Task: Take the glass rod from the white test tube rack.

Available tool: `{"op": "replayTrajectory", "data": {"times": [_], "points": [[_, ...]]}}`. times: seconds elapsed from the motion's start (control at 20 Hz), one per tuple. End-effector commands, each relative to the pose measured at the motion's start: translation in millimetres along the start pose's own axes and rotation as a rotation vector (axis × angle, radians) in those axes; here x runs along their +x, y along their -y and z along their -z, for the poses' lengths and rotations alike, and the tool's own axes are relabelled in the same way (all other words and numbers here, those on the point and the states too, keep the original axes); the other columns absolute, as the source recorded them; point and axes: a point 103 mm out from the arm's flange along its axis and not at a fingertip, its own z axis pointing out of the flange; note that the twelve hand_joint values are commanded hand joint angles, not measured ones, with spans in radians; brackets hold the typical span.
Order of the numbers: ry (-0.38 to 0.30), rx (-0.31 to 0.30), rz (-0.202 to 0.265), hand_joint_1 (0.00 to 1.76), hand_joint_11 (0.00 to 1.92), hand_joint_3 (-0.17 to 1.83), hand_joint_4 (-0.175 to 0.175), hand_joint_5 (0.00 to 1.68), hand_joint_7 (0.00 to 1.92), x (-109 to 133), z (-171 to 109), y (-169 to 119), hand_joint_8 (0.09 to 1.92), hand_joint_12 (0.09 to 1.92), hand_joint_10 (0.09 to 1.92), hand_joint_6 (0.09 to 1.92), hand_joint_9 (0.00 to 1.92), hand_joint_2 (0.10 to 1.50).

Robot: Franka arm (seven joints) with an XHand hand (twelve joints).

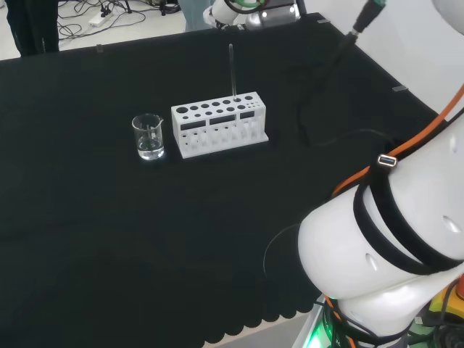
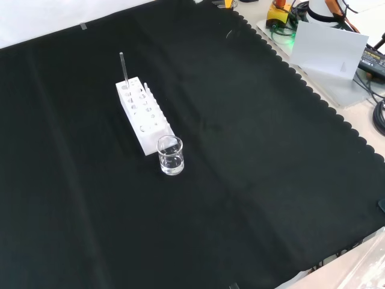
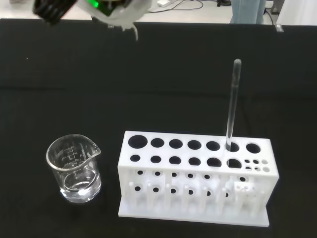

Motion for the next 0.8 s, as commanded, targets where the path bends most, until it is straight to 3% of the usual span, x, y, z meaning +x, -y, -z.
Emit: {"op": "replayTrajectory", "data": {"times": [0.05, 0.2, 0.55, 0.8], "points": [[-0.009, -0.004, 0.007, 0.94, 0.73, 0.66, -0.175, 0.44, 0.60, 2.9, -20.0, -26.0, 0.85, 1.23, 0.68, 0.18, 0.90, 0.69], [-0.014, -0.007, 0.015, 0.94, 0.77, 0.66, -0.175, 0.44, 0.63, 1.7, -30.2, -36.4, 0.85, 1.22, 0.68, 0.21, 0.93, 0.69], [-0.022, 0.021, 0.048, 0.94, 0.82, 0.66, -0.175, 0.37, 0.67, -0.1, -48.6, -68.1, 0.85, 1.20, 0.68, 0.48, 0.98, 0.69], [-0.022, 0.029, 0.047, 0.93, 0.83, 0.67, -0.175, 0.36, 0.69, -8.3, -56.8, -88.4, 0.86, 1.20, 0.69, 0.57, 0.98, 0.70]]}}
